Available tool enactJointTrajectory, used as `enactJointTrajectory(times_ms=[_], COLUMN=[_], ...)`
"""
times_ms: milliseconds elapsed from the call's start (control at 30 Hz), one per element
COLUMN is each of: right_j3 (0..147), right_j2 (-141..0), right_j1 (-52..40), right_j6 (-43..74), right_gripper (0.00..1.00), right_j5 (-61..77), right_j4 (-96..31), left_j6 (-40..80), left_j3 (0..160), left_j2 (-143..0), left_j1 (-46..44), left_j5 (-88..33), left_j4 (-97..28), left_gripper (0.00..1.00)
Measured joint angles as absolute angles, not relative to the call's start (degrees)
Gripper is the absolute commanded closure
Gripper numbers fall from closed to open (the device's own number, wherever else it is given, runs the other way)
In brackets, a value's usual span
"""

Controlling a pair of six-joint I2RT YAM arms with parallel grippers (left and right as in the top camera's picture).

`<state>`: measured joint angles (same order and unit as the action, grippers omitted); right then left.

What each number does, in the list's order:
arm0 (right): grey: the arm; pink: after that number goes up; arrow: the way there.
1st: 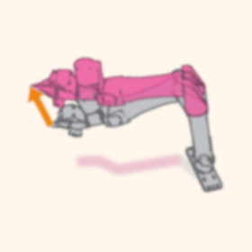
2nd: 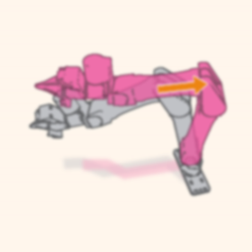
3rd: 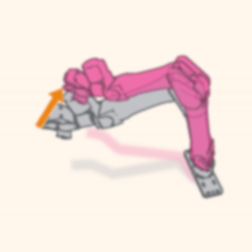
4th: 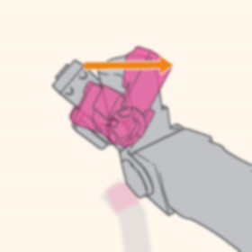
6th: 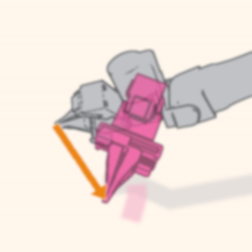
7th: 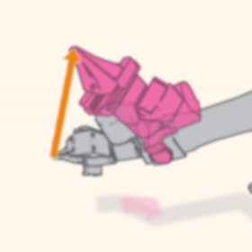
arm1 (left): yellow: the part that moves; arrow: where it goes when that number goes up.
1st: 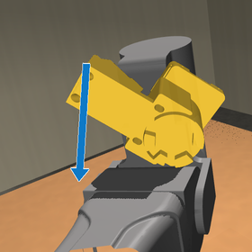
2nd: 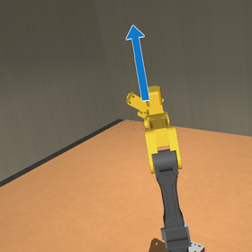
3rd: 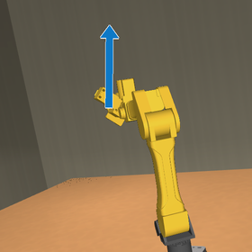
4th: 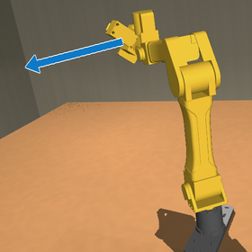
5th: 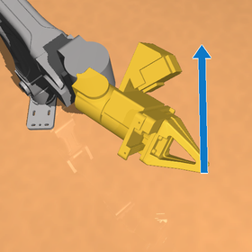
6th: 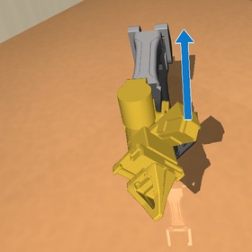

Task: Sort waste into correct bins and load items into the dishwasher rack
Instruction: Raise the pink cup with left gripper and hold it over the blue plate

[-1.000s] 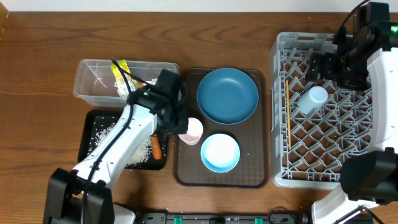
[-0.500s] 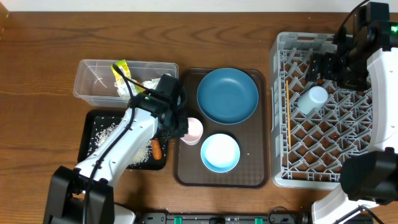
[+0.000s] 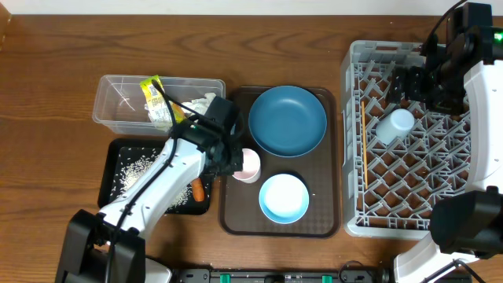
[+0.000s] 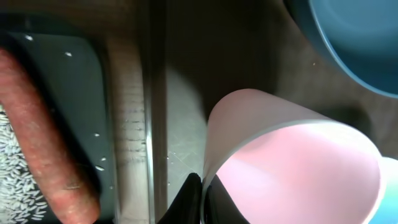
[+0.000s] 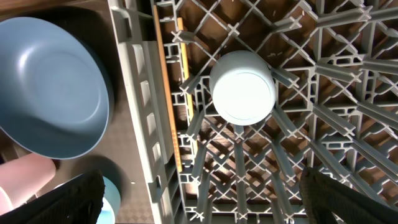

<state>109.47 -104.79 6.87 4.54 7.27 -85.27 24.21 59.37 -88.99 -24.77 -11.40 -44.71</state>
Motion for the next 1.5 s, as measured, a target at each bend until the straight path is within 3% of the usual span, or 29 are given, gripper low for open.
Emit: enactJointTrajectory(times_ms=[367, 567, 867, 1167, 1500], right_j3=[109.5, 109.5, 109.5, 109.5, 109.5], right_j2=[-104.8, -104.8, -104.8, -104.8, -104.8], right_j1=[6.9, 6.9, 6.9, 6.9, 6.9], right_j6=[4.5, 4.5, 4.5, 3.8, -25.1], right_gripper=[0.01, 0.01, 0.01, 0.01, 0.02], right_j5=[7.3, 7.3, 6.7, 9.0, 40.6], right_j4=[-85.3, -85.3, -82.3, -82.0, -92.2], left_j6=[24.2, 24.2, 24.6, 28.5, 32.7], left_j3=[60.7, 62.1, 62.2, 62.2, 62.2], left_j2=[-78.1, -71.7, -74.3, -77.8, -79.0], left_j1=[-19.5, -16.1, -15.4, -15.4, -10.6], left_j5=[-16.7, -31.9, -54.1, -65.2, -71.2], left_j4=[-43.0, -35.0, -26.9, -20.7, -13.0], left_gripper=[0.94, 0.94, 0.94, 0.94, 0.94])
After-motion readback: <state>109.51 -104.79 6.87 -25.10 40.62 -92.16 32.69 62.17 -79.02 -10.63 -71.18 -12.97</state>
